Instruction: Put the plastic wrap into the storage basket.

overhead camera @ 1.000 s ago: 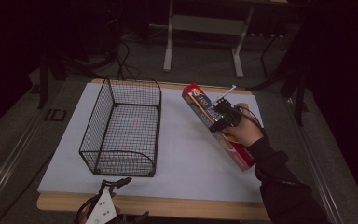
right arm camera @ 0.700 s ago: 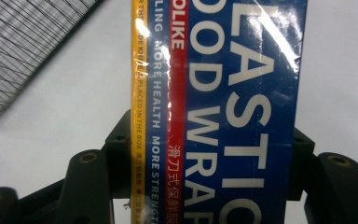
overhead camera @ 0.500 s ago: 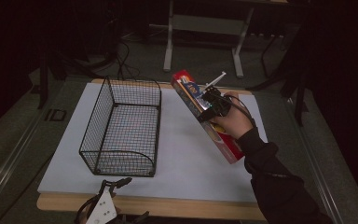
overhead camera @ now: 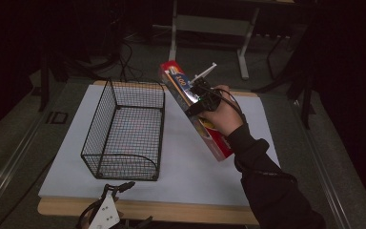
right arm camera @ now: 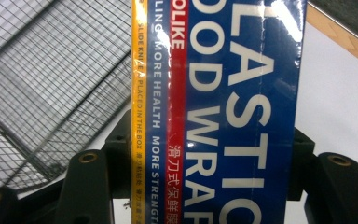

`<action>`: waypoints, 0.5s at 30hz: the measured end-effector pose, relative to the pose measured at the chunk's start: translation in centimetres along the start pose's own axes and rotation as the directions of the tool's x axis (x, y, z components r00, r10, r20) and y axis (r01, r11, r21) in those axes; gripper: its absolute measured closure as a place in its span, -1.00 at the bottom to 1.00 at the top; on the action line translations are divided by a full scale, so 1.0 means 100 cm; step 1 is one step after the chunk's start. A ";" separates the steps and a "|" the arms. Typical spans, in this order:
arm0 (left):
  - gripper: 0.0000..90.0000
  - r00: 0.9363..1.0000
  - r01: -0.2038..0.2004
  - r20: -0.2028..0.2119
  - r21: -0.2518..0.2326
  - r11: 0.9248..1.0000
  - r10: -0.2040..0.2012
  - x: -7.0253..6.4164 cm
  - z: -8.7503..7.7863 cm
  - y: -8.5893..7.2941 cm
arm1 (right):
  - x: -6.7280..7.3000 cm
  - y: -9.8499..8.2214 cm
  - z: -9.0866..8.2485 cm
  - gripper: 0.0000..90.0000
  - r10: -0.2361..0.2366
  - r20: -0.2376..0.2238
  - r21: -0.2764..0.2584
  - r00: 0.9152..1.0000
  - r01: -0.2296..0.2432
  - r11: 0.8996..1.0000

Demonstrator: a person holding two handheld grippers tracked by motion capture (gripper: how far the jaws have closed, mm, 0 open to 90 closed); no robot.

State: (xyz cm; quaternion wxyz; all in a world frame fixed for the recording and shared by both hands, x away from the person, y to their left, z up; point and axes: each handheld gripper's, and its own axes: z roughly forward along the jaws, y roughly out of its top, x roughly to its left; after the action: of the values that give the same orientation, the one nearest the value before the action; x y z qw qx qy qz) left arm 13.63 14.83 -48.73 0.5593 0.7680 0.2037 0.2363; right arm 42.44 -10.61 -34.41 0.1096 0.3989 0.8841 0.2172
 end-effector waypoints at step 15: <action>-0.98 1.000 -0.006 0.021 -0.010 1.000 0.006 -0.001 -0.001 0.001 | 0.034 0.042 -0.002 -0.12 0.017 0.006 -0.078 1.000 -0.017 0.997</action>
State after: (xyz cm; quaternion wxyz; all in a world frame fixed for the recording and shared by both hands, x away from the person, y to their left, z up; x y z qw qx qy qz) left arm 13.49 14.77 -48.64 0.5647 0.7682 0.1943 0.2309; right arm 42.84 -5.63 -32.31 0.1261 0.4025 0.8712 0.2512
